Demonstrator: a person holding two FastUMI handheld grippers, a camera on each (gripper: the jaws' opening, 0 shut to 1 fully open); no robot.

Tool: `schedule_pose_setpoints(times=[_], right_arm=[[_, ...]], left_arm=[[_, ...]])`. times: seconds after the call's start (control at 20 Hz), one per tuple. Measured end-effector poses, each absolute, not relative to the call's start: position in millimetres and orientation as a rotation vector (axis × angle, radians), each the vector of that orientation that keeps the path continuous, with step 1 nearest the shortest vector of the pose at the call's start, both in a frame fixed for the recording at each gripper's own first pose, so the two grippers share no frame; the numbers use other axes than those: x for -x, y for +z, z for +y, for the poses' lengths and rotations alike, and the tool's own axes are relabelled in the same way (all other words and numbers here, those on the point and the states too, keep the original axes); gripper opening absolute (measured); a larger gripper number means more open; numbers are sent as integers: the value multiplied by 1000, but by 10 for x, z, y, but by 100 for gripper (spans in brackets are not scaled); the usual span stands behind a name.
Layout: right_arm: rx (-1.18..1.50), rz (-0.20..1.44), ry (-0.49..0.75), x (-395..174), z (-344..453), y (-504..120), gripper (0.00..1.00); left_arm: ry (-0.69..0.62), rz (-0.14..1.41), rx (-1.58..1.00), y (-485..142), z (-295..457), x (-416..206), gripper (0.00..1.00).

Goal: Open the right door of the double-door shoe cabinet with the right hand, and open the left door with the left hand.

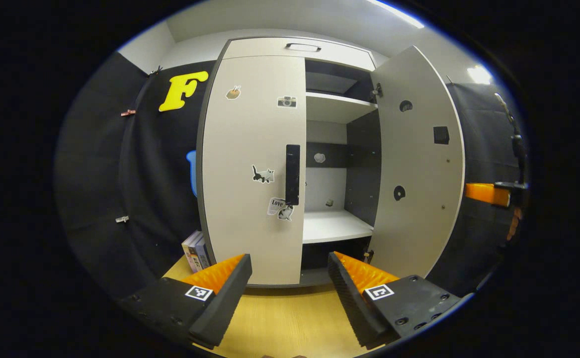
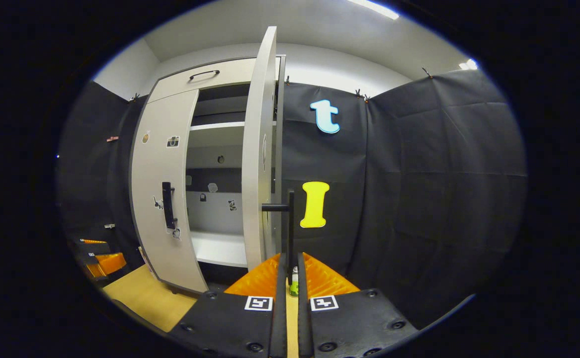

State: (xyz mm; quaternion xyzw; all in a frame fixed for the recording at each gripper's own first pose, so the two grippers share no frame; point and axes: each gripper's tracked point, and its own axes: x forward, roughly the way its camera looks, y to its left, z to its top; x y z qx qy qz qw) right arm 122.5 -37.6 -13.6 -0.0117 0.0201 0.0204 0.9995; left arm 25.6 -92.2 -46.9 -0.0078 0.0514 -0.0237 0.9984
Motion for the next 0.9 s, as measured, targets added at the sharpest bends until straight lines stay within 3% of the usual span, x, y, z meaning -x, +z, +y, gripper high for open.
schedule_pose_setpoints(times=[0.45, 0.5, 0.65, 0.8, 0.9], right_arm=[[20, 141, 19, -792, -423, -765, 15], [25, 160, 14, -767, -422, -856, 30], [43, 214, 62, -707, -263, -1109, 46], [24, 254, 143, -612, -77, -1330, 99], [26, 273, 188, -521, 23, -1457, 99]], left_arm=[[18, 44, -14, -142, -759, -882, 95], [21, 32, -11, -80, -752, -970, 95], [36, -24, 12, 151, -737, -1220, 95], [43, -43, 4, 283, -732, -1468, 95], [30, -46, -15, 338, -787, -1629, 94]])
